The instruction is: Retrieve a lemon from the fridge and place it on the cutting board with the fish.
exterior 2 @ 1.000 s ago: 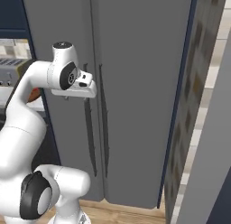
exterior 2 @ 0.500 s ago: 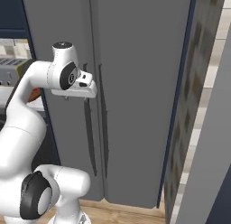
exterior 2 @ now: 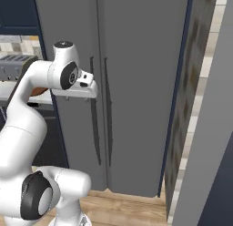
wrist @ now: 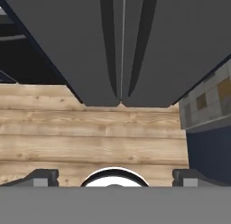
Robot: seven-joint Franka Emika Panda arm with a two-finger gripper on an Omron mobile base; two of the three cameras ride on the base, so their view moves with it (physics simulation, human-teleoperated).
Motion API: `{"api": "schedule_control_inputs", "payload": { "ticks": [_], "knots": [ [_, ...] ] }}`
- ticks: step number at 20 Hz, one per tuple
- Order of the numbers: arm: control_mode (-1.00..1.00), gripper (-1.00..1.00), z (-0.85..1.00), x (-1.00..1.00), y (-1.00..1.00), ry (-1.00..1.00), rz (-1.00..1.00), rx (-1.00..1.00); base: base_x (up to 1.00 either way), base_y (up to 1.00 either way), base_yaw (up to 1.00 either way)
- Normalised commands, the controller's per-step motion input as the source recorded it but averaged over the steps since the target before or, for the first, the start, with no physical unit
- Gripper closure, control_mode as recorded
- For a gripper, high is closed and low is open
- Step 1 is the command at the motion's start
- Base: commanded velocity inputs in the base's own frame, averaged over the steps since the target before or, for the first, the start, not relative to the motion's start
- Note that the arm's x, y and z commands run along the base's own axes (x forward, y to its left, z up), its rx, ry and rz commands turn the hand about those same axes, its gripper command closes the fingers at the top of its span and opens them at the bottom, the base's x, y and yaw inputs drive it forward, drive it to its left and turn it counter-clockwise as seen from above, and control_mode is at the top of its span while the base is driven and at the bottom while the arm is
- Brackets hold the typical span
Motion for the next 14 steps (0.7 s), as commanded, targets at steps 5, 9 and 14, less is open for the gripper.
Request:
{"api": "schedule_control_inputs", "payload": {
  "ticks": [5, 9, 14],
  "knots": [
    [1.00, -1.00, 0.00, 0.00, 0.00, 0.00, 0.00, 0.00, -0.08, 0.00, 0.00],
    [-1.00, -1.00, 0.00, 0.00, 0.00, 0.00, 0.00, 0.00, 0.00, 0.00, 0.00],
    [-1.00, -1.00, 0.00, 0.07, -0.11, -0.02, 0.00, 0.00, 0.00, 0.00, 0.00]
  ]
}}
